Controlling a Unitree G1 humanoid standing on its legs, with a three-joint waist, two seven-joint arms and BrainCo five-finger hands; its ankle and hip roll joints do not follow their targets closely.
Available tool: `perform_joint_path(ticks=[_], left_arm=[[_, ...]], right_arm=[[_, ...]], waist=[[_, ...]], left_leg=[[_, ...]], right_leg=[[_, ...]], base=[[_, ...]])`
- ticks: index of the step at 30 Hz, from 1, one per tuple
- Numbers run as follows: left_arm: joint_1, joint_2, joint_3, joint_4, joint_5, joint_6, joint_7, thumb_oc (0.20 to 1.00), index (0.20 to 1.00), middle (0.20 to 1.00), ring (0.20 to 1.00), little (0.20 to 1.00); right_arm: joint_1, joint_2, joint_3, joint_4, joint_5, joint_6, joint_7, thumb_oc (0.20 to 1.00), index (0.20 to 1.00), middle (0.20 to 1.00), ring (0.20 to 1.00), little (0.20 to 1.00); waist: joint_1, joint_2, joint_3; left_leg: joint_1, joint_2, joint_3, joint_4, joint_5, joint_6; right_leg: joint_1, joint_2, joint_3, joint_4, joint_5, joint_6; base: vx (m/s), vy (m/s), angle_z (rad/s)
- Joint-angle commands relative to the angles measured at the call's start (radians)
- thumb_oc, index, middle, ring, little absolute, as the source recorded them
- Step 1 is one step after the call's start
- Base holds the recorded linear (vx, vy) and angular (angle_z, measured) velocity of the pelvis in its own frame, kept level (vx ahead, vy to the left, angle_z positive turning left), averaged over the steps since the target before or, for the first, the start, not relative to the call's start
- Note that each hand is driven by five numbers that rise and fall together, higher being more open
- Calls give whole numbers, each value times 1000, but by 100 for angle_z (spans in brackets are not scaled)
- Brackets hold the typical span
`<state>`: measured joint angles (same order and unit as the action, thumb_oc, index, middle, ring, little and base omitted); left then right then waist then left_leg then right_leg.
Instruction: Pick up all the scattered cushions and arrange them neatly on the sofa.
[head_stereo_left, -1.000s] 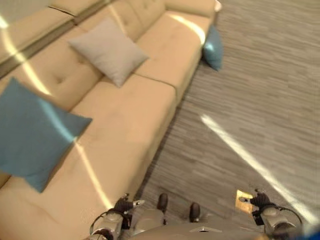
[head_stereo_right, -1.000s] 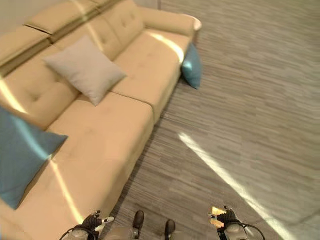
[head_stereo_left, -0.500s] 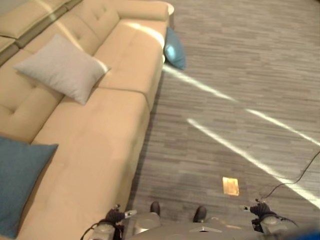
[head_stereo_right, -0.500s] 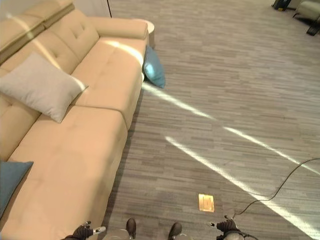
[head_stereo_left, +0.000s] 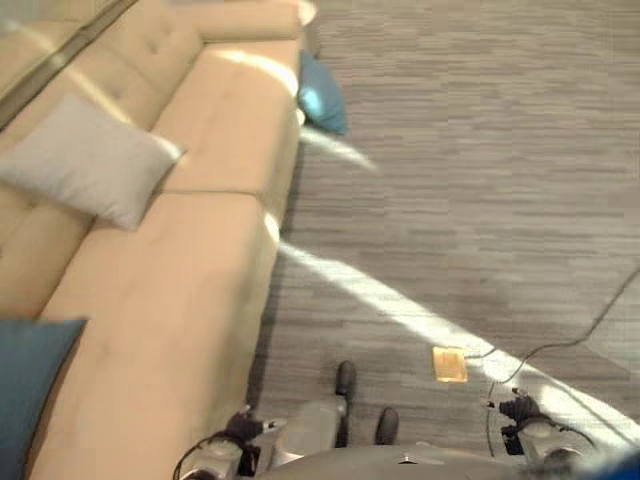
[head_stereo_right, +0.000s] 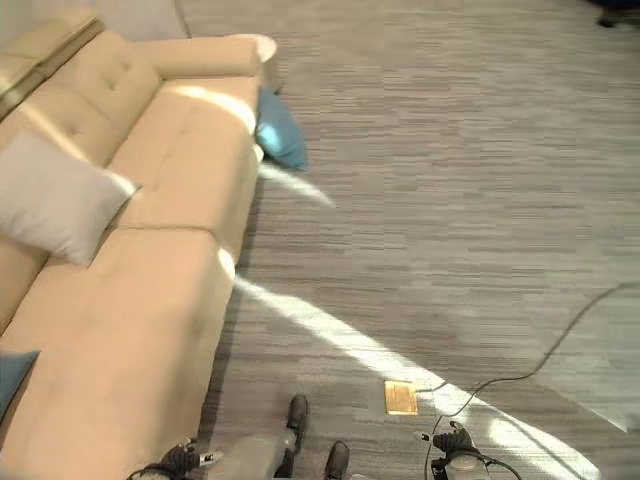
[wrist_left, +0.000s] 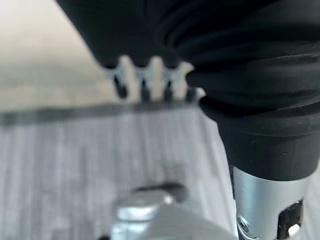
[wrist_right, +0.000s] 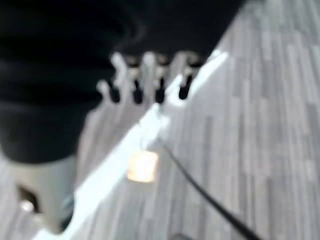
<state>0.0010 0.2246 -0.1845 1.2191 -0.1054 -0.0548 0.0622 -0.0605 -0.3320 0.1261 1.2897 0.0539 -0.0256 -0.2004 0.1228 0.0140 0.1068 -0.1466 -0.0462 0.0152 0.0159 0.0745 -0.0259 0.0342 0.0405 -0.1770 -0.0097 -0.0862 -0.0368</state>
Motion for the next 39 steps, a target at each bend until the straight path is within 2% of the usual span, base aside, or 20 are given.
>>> perform_joint_path(ticks=[1,3,7,9,12,15,17,18,21,22,23,24,26,27,29,32,35,36,37,39], left_arm=[[-44,42,34,-6,7,-16,3,1000,1000,1000,1000,1000],[-47,52,34,-15,1,-15,8,1000,1000,1000,1000,1000],[-44,53,33,-18,-2,-17,9,1000,1000,1000,1000,1000],[-47,52,28,-4,9,-21,8,1000,1000,1000,1000,1000],[-54,47,26,14,20,-26,13,1000,1000,1000,1000,1000],[-52,36,19,22,34,-28,14,1000,1000,1000,1000,1000],[-57,30,12,25,38,-26,10,1000,1000,1000,1000,1000],[-81,27,-11,7,37,-23,5,1000,1000,1000,1000,1000],[-93,34,-24,-11,37,-19,7,1000,1000,1000,1000,1000],[-102,31,-31,-19,29,-21,7,1000,1000,1000,1000,1000],[-102,31,-31,-19,29,-21,7,1000,1000,1000,1000,1000],[-106,27,-34,-19,25,-23,7,1000,1000,1000,1000,1000],[-104,25,-32,-16,25,-24,7,1000,1000,1000,1000,1000],[-92,24,-25,-14,28,-26,6,1000,1000,1000,1000,1000],[-77,28,-17,-8,24,-28,4,1000,1000,1000,1000,1000],[-53,32,4,8,25,-26,2,1000,1000,1000,1000,1000],[-40,37,19,27,28,-17,-4,1000,1000,1000,1000,1000],[-37,42,22,27,31,-14,-4,1000,1000,1000,1000,1000],[-42,53,20,18,30,-10,-3,1000,1000,1000,1000,1000],[-47,64,19,10,22,-10,0,1000,1000,1000,1000,1000]], right_arm=[[-7,-17,7,-51,-31,-5,9,1000,1000,1000,1000,1000],[-15,-17,12,-58,-36,-3,11,1000,1000,1000,1000,1000],[-17,-14,18,-61,-40,-4,13,1000,1000,1000,1000,1000],[-24,-16,26,-63,-41,-5,14,1000,1000,1000,1000,1000],[-15,-13,34,-60,-47,2,17,1000,1000,1000,1000,1000],[4,-6,32,-55,-44,-1,20,1000,1000,1000,1000,1000],[7,-3,33,-48,-42,-9,17,1000,1000,1000,1000,1000],[-5,-5,35,-54,-12,-19,6,1000,1000,1000,1000,1000],[-11,-10,33,-58,2,-17,-3,1000,1000,1000,1000,1000],[-16,-13,34,-60,12,-16,-3,1000,1000,1000,1000,1000],[-16,-13,34,-60,12,-16,-3,1000,1000,1000,1000,1000],[-19,-14,36,-64,20,-20,-5,1000,1000,1000,1000,1000],[-19,-13,39,-63,19,-22,-8,1000,1000,1000,1000,1000],[-13,-9,47,-55,14,-23,-11,1000,1000,1000,1000,1000],[-9,-4,44,-55,13,-20,-9,1000,1000,1000,1000,1000],[2,5,52,-51,-14,-14,0,1000,1000,1000,1000,1000],[6,11,48,-50,-32,-11,15,1000,1000,1000,1000,1000],[7,12,47,-51,-38,-10,18,1000,1000,1000,1000,1000],[-4,13,51,-57,-39,-8,26,1000,1000,1000,1000,1000],[-10,12,51,-69,-39,-9,29,1000,1000,1000,1000,1000]], waist=[[12,-41,11],[0,-24,23],[-4,-13,26],[-17,-19,28],[-36,-31,31],[-54,-44,11],[-63,-45,1],[-56,-52,30],[-47,-71,49],[-31,-74,60],[-31,-73,61],[-20,-73,56],[-13,-69,50],[16,-42,31],[36,-40,28],[50,-54,3],[67,-71,-19],[66,-72,-20],[48,-70,-2],[32,-48,7]], left_leg=[[-11,-23,15,89,-100,60],[9,-13,14,88,-110,76],[65,0,11,69,-139,81],[120,7,5,50,-173,67],[194,23,-26,34,-217,36],[233,54,-35,29,-237,14],[215,86,-31,79,-205,-18],[65,134,-16,360,-91,-38],[-19,156,11,478,-59,-18],[-73,139,40,481,-109,-4],[-73,139,40,483,-110,-4],[-111,91,53,391,-143,3],[-125,67,61,316,-127,2],[-160,15,65,98,8,-14],[-181,-2,71,65,45,-25],[-154,-12,42,72,23,3],[-112,-15,42,82,-23,30],[-92,-14,43,85,-41,41],[-49,-14,39,97,-76,63],[-9,-5,32,99,-105,82]], right_leg=[[-95,-114,-36,378,61,204],[-177,-135,-53,503,113,224],[-212,-177,-108,470,84,193],[-253,-199,-124,296,93,176],[-287,-198,-85,111,168,202],[-262,-184,-65,97,184,198],[-233,-166,-77,85,166,180],[-169,-146,-96,59,133,134],[-133,-137,-107,43,108,108],[-98,-123,-106,34,87,102],[-98,-123,-107,35,86,102],[-68,-115,-103,11,75,112],[-51,-105,-103,-3,69,119],[6,-48,-80,-22,39,121],[50,-27,-55,-22,14,121],[70,-29,-40,7,-21,123],[67,-64,-47,125,-28,154],[29,-83,-52,220,-1,173],[-63,-114,-48,414,91,210],[-148,-136,-73,536,148,216]], base=[[158,90,-51],[99,66,-30],[217,-37,-2],[321,-191,-25],[382,-283,-8],[358,-319,54],[302,-404,94],[198,-412,60],[153,-310,28],[205,-231,-6],[356,-172,10],[314,-64,10],[396,-47,2],[484,-28,-37],[483,-9,-63],[419,51,-56],[357,90,-60],[242,101,-41],[329,124,-34],[305,81,7]])
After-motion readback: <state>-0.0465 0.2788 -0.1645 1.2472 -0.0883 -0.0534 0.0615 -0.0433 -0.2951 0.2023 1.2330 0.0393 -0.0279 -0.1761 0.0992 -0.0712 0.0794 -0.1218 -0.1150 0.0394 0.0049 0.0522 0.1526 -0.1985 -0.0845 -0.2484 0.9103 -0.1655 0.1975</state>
